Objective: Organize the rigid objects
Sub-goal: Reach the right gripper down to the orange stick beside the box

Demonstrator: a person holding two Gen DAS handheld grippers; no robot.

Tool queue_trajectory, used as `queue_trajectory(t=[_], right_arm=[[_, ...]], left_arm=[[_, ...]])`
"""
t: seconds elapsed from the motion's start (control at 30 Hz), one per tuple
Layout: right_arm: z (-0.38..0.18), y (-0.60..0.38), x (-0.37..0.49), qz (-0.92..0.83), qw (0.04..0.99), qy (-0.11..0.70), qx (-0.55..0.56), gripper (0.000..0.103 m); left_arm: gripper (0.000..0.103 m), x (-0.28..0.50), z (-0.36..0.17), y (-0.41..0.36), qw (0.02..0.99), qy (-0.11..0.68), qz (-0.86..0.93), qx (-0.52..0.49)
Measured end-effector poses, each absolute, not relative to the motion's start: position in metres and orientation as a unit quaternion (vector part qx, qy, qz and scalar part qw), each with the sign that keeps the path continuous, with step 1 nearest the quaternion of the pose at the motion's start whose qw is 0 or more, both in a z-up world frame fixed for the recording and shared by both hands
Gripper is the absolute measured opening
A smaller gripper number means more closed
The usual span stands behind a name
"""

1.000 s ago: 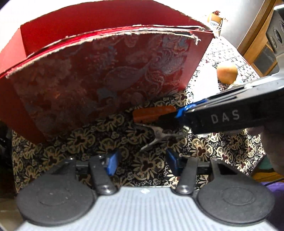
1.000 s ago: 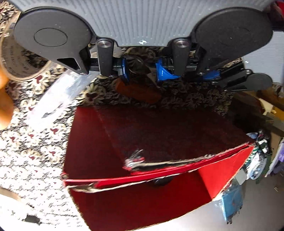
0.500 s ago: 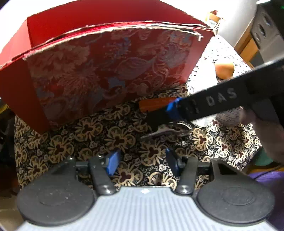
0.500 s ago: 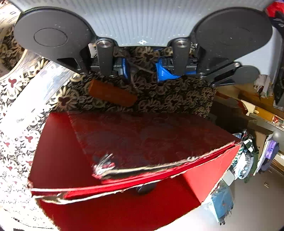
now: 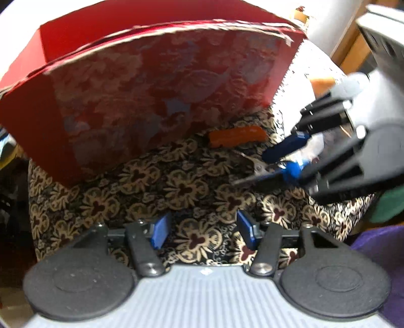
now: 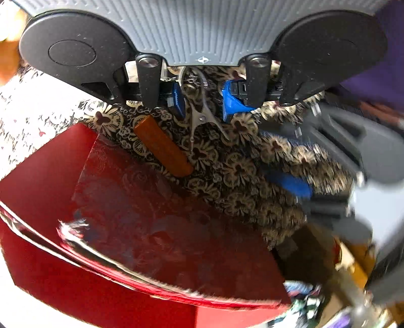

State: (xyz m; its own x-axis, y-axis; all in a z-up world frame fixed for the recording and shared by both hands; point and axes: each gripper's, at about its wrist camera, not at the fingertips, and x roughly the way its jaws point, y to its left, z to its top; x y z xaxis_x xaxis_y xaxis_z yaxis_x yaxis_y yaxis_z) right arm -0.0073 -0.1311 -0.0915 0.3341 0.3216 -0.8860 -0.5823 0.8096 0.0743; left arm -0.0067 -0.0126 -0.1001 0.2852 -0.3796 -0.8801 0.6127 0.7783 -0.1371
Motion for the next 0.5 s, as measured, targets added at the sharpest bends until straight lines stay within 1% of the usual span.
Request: queue_trajectory(t=[0.07, 0.2, 0.27, 0.3, 0.37, 0.43, 0.5], right_arm=[[-0.094, -0.131, -0.008, 0.289, 0.8, 0.506, -0.141, 0.016], [-0.095, -0.136, -0.002, 0.28, 0.808, 0.507, -0.108, 0.015], [-0.096, -0.144, 0.002, 0.274, 0.813, 0.51, -0.058, 0.009], [-0.097, -0.147, 0.002, 0.273, 0.817, 0.507, -0.041, 0.009], [-0.097, -0.15, -0.003, 0.269, 0.825, 0.495, -0.034, 0.005], [-0.097, -0.153, -0.007, 0.259, 0.834, 0.486, -0.029, 0.004], [-0.096, -0.157, -0.011, 0.26, 0.84, 0.476, -0.023, 0.003]], left_arm=[[0.056, -0.003, -0.099, -0.01, 0.794, 0.512, -0.313, 0.099], [0.056, 0.002, -0.098, -0.01, 0.786, 0.52, -0.327, 0.072], [0.056, 0.004, -0.099, -0.014, 0.78, 0.525, -0.336, 0.06], [0.056, 0.005, -0.099, -0.018, 0.777, 0.527, -0.339, 0.054], [0.056, 0.007, -0.1, -0.021, 0.771, 0.532, -0.348, 0.037], [0.05, 0.009, -0.106, -0.025, 0.762, 0.539, -0.357, 0.018], [0.05, 0.013, -0.11, -0.028, 0.753, 0.549, -0.362, 0.001]])
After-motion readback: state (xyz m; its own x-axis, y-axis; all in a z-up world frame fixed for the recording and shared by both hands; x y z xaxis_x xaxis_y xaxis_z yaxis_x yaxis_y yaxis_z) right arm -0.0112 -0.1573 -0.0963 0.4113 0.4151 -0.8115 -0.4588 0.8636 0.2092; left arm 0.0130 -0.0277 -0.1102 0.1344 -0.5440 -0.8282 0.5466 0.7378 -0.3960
